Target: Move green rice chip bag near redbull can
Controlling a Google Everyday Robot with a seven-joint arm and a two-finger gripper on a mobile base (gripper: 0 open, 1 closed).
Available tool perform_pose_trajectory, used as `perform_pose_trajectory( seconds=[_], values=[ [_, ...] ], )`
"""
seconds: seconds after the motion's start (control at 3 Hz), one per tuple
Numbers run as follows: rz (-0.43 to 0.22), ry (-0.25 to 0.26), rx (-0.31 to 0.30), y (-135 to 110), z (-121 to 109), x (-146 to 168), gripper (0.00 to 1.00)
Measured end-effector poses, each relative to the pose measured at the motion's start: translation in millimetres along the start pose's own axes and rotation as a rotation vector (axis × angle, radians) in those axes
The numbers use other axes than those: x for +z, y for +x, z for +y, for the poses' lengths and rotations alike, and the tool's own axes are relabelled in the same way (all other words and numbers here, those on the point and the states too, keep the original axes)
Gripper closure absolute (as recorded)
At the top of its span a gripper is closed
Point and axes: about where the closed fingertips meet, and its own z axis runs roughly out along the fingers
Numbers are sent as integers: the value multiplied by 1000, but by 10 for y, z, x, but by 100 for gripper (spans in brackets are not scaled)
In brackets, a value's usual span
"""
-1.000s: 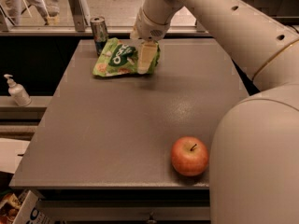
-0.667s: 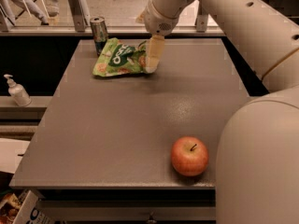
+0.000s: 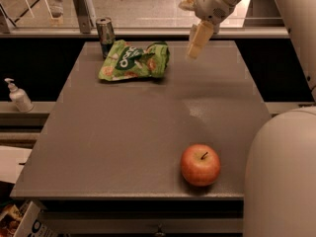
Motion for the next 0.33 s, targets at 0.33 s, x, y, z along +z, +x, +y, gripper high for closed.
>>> perform_pose_trajectory(
  seconds=[0.33],
  values=[
    [-15,16,-4,-41,-53,-45,0]
  ],
)
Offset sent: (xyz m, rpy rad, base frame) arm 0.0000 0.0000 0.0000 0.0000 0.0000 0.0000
